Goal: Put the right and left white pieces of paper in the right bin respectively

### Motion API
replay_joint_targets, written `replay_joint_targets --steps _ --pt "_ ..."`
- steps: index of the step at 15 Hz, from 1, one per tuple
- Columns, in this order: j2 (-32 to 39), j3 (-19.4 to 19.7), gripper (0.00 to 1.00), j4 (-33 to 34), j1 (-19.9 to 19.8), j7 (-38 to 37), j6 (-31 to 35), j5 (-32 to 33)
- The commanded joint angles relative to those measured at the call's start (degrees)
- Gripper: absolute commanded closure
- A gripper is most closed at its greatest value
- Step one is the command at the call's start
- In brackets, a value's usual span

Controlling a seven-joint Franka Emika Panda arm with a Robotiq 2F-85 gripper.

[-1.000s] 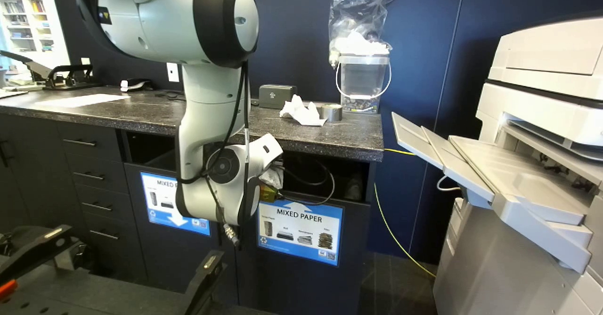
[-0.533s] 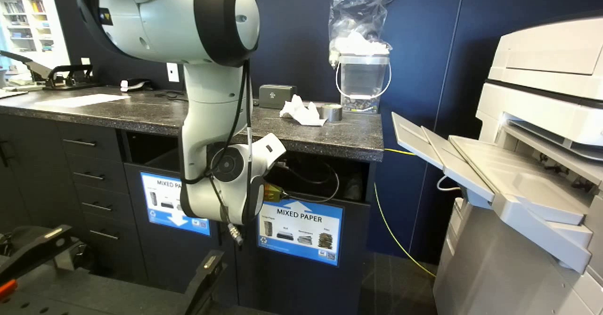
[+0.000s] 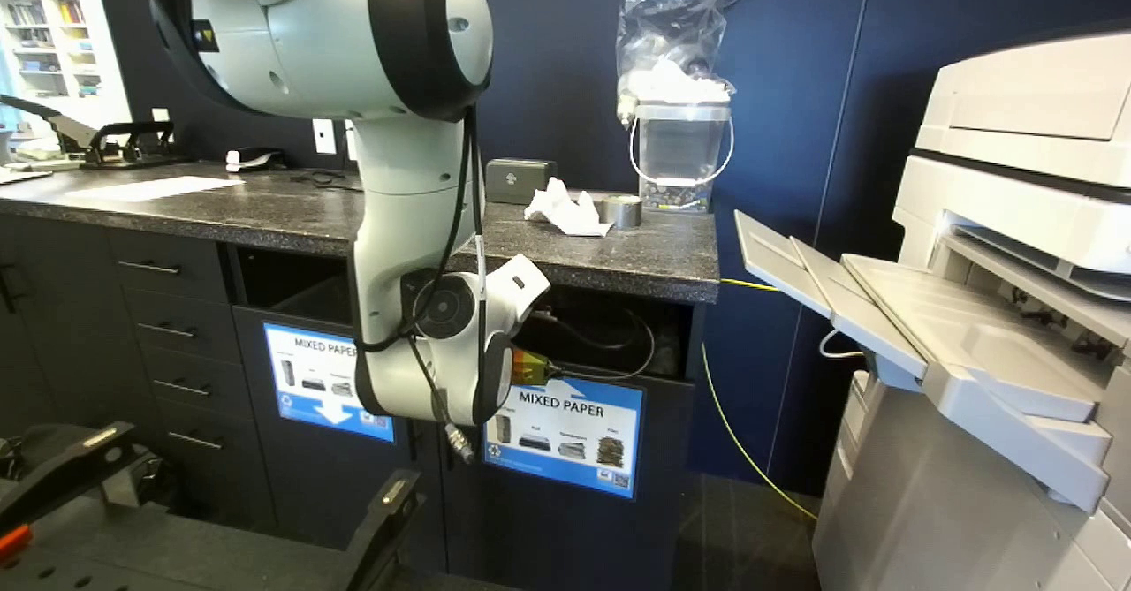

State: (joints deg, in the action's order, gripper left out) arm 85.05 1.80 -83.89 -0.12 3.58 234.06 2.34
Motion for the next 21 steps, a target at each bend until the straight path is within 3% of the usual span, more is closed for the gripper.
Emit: replay_joint_targets --steps 1,9,18,21 --pt "0.0 0.9 0.00 0.5 0.2 0.8 0.6 -0.7" --pt "-1.3 2.2 0.00 -1.2 0.3 1.3 -0.8 -0.4" --pt "-13.8 3.6 0.00 -14.5 1.1 3.6 -7.9 1.3" --pt "-20.1 4.1 0.00 -21.2 1.7 4.3 -13.7 2.5"
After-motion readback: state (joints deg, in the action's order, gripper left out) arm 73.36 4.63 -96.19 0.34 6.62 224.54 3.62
